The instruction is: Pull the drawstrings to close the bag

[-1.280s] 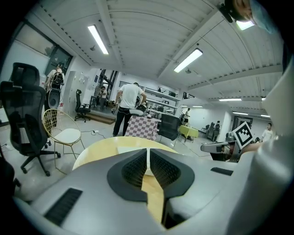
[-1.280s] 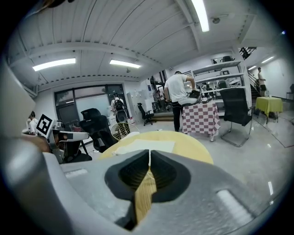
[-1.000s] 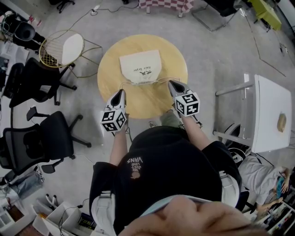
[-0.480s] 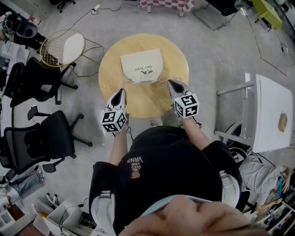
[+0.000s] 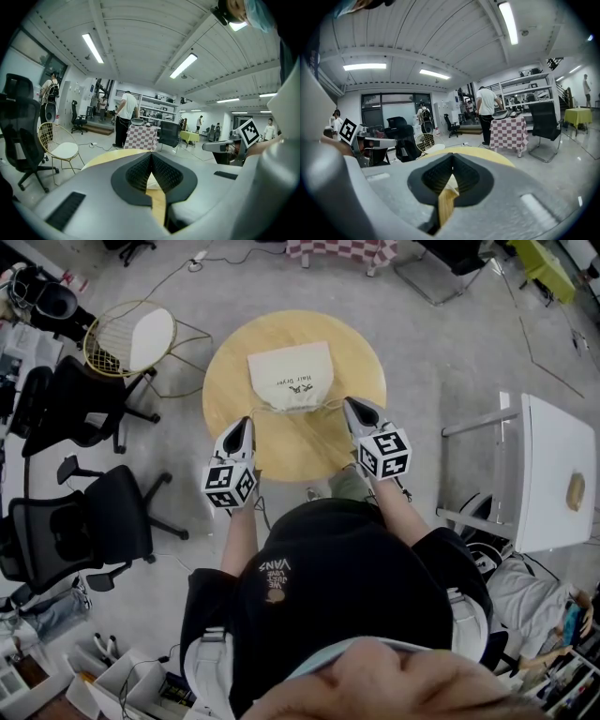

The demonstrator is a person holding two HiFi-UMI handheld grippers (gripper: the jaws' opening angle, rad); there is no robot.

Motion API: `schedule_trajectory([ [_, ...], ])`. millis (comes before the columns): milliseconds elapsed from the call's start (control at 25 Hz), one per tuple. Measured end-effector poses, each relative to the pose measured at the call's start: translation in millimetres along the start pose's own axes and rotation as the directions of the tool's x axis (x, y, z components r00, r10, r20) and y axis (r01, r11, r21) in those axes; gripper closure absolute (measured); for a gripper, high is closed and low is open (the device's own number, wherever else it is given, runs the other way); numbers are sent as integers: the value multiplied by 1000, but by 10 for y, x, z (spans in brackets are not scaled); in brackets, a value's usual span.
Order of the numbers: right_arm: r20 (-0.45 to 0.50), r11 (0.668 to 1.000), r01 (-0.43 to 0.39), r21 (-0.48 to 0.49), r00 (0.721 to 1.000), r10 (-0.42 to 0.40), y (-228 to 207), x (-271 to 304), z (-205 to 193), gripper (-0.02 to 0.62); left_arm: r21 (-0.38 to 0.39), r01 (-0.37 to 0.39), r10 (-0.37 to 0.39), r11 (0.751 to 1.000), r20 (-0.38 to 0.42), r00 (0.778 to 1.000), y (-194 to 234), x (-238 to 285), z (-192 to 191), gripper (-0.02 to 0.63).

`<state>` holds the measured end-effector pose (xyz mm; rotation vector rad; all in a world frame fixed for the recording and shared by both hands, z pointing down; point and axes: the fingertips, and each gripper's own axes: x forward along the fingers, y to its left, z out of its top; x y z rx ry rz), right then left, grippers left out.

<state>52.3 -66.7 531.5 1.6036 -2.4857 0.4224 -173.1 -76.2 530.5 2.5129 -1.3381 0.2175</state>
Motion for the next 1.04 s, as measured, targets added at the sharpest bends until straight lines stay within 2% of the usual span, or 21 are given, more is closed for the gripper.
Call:
schedule_trajectory([
  [1040, -11, 1000, 7, -13, 1000, -7, 9, 32, -16, 598, -31, 17, -16, 999, 3, 1000, -26, 23, -28, 594],
])
